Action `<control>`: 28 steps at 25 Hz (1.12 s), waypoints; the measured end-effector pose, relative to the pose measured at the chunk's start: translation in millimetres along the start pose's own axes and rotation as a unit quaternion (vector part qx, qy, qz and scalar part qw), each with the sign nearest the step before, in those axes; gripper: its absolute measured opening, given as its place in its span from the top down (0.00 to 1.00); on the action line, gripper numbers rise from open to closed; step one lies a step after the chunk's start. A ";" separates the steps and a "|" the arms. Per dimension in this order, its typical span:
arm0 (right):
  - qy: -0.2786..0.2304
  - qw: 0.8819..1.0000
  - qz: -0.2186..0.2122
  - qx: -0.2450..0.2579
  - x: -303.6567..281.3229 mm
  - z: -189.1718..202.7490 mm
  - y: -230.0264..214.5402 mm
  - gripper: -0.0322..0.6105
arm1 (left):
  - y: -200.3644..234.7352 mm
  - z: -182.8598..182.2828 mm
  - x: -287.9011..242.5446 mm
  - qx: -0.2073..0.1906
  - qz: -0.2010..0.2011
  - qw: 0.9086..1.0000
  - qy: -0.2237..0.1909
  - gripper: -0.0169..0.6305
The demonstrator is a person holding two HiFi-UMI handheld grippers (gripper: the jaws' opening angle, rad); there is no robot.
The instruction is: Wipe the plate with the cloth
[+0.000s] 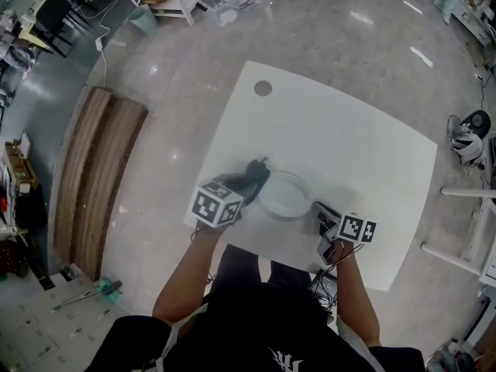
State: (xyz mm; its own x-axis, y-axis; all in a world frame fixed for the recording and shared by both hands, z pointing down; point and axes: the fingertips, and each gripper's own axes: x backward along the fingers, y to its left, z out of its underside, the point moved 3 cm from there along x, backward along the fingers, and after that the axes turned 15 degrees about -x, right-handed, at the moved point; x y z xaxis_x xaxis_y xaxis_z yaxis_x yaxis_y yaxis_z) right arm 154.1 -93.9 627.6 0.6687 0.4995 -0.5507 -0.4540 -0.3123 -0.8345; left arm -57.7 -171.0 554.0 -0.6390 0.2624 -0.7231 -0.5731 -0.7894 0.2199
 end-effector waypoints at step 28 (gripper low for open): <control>0.014 0.986 -0.132 0.105 81.6 53.9 53.7 0.95 | -122.4 13.6 53.7 0.043 0.050 0.989 -0.131 0.90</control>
State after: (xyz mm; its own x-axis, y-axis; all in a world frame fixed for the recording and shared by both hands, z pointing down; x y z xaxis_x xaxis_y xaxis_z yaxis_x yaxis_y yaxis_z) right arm 152.6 -26.3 538.8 0.7942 0.5178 -0.3180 -0.3727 0.0018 -0.9280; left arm -28.8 -52.7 497.2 -0.7995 0.3287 -0.5027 -0.5343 -0.7715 0.3453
